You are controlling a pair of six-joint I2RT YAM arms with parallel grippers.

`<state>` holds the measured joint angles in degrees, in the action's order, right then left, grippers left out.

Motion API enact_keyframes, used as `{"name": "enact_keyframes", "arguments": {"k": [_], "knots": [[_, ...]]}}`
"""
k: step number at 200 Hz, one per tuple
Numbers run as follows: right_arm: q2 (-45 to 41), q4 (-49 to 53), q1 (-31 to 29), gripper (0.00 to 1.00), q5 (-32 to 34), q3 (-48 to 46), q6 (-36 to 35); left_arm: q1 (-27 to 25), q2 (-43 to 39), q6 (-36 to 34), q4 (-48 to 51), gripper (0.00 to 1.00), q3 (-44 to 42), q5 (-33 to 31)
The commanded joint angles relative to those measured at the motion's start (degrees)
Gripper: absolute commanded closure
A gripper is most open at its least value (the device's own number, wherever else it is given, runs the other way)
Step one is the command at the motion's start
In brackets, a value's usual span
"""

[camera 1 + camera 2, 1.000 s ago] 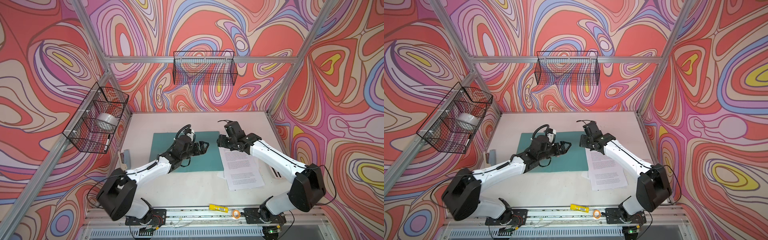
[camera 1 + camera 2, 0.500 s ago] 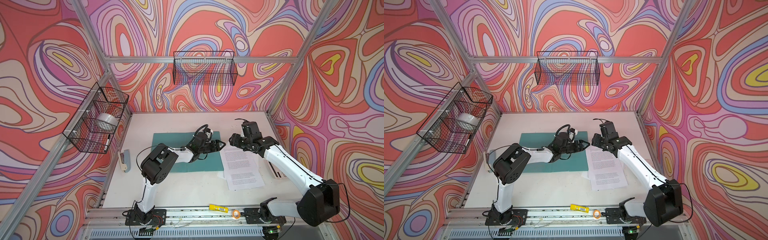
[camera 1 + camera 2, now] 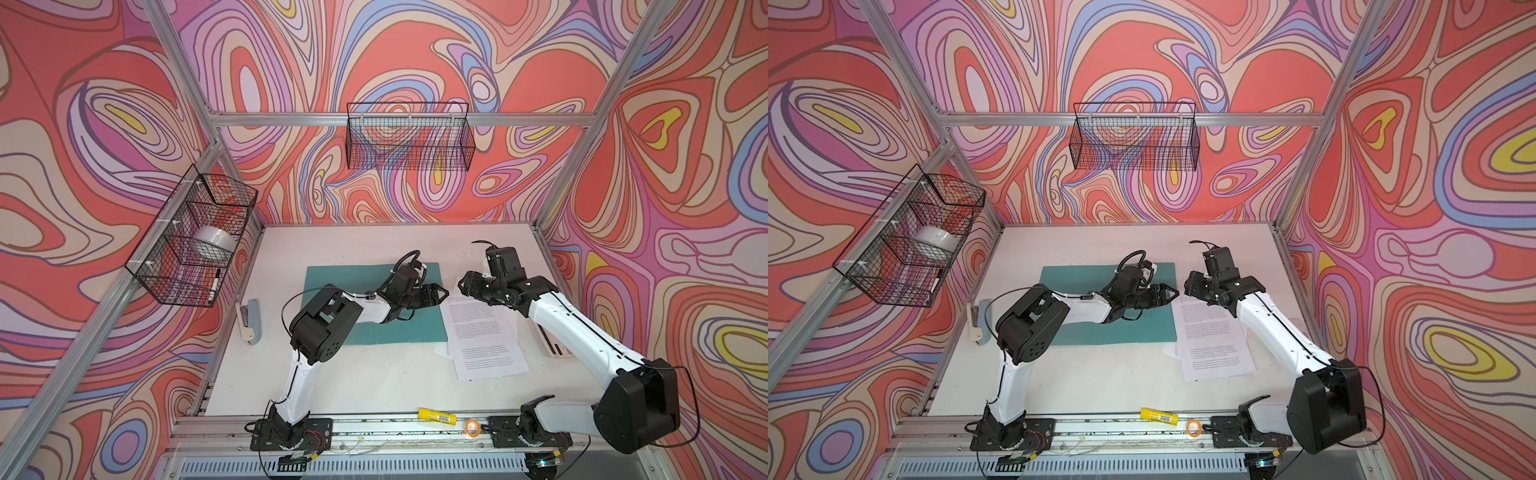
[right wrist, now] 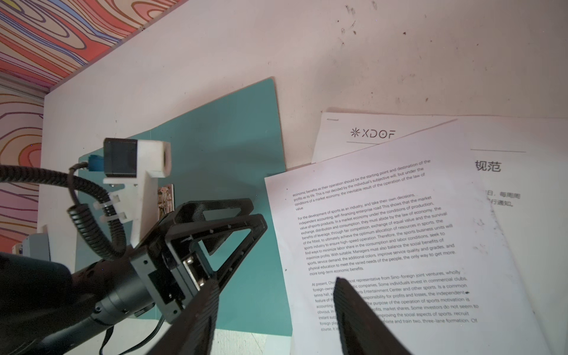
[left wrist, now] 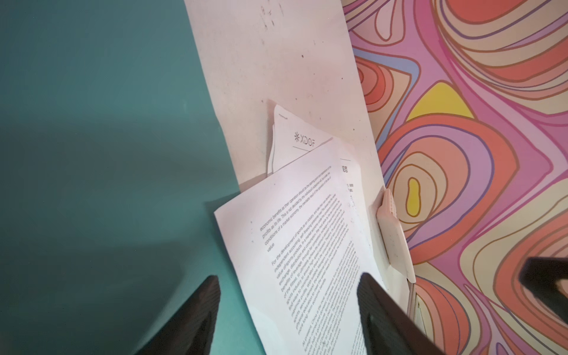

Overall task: Put the files into the folder
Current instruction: 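Release the cover and move the right gripper toward the papers while the left withdraws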

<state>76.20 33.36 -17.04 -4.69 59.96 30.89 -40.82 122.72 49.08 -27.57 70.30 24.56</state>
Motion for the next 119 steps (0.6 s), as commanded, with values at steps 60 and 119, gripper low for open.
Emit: {"name": "enact_keyframes", "arguments": {"k": [60,119], "knots": [[-0.5,-3.3,0.8,0.38,-2.7,-2.5,-0.3,-0.8,5.6,0.2,3.3,0.33,6.1,1.7],[-1.2,-4.2,1.4,0.39,-3.9,-3.5,-0.5,-0.8,8.4,2.7,0.2,0.37,7.4,4.6]]}}
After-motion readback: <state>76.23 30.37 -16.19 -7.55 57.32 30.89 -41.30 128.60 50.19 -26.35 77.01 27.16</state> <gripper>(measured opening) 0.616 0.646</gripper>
